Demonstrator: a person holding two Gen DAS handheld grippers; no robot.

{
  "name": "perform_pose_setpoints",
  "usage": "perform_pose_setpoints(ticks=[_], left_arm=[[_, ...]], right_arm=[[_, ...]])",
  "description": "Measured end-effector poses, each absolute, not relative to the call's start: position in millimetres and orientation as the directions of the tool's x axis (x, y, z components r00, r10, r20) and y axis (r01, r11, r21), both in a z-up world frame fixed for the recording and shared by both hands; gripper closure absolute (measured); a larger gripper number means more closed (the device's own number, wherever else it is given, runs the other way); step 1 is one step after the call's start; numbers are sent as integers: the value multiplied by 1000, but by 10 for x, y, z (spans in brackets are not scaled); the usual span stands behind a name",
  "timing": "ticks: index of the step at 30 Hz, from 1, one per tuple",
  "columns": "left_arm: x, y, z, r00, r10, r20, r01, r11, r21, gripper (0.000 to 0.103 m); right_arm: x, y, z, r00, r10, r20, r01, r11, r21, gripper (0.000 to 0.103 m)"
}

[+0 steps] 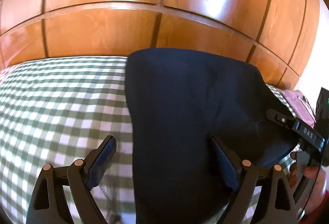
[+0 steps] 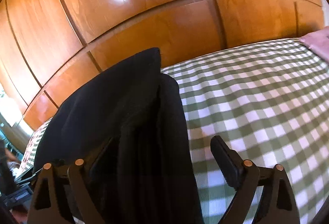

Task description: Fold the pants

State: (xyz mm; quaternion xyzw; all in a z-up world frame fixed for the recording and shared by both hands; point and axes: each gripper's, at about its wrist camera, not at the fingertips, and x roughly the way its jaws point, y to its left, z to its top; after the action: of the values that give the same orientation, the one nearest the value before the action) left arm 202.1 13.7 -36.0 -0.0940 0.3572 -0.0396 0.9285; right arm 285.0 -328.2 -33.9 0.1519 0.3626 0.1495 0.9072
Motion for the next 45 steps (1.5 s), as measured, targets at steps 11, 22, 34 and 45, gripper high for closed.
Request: perform_pose_setpoints(ticks=[11,22,34,45], left_arm=[[1329,-23,-166,819,45,-572,-45,999,14,11],[655,-2,-62,820,-16,-572,-46,995,-93,11],[67,7,171,857,16,-515,-73,993,-90,11],[-24,-167,145,850,17,-526,-43,998,-37,11]], right_arm=[[2138,-3282,-149,721,339,-604,-168,931,323,7],[1359,-3086,-53,715,307,-628,-165,947,276,4],[657,-2903,256,778,274,-566,-206,961,182,3],[437,-2960,328,803,204,-559,-166,979,119,2]])
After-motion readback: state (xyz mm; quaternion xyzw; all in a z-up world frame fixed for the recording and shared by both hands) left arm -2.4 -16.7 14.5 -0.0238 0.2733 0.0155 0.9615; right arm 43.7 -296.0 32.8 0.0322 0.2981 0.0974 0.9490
